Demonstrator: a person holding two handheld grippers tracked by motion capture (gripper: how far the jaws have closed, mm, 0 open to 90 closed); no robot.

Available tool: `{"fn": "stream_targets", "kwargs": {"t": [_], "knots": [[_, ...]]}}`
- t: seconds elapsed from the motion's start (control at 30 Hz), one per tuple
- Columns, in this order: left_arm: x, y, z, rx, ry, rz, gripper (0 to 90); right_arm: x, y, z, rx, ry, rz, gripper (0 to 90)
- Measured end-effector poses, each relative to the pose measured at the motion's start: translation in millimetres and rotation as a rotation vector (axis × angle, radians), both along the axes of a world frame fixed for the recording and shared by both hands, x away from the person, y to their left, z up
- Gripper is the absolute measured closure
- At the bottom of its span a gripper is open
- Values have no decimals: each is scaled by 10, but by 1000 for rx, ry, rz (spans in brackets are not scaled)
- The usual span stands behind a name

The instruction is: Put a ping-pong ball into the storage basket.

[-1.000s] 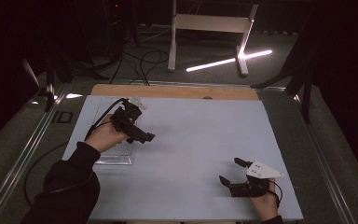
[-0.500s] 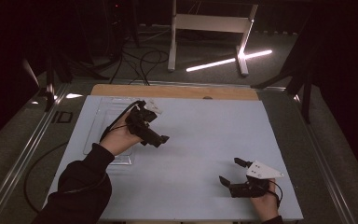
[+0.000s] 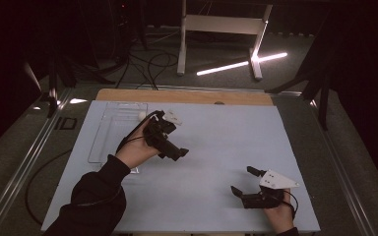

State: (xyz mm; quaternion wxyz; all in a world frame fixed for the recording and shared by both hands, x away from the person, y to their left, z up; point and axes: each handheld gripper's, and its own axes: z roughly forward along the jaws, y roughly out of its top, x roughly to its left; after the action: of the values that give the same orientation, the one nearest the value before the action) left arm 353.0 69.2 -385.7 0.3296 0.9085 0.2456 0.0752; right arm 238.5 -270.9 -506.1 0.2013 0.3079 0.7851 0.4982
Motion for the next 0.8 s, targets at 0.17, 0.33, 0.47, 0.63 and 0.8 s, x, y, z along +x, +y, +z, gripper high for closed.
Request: {"fn": "stream_targets", "kwargs": {"t": [0.17, 0.33, 0.47, 0.63, 0.8], "knots": [[-50, -83, -54, 12, 2, -25, 5, -5, 7, 2, 0, 2, -1, 98], [-87, -142, -102, 11, 1, -37, 5, -6, 5, 5, 0, 0, 0, 97], [-128, -176, -157, 16, -5, -46, 5, -5, 1, 7, -1, -6, -1, 97], [-187, -197, -209, 5, -1, -65, 5, -6, 4, 6, -1, -4, 1, 97], [-243, -200, -267, 1, 14, -78, 5, -6, 6, 5, -2, -3, 1, 97]]}}
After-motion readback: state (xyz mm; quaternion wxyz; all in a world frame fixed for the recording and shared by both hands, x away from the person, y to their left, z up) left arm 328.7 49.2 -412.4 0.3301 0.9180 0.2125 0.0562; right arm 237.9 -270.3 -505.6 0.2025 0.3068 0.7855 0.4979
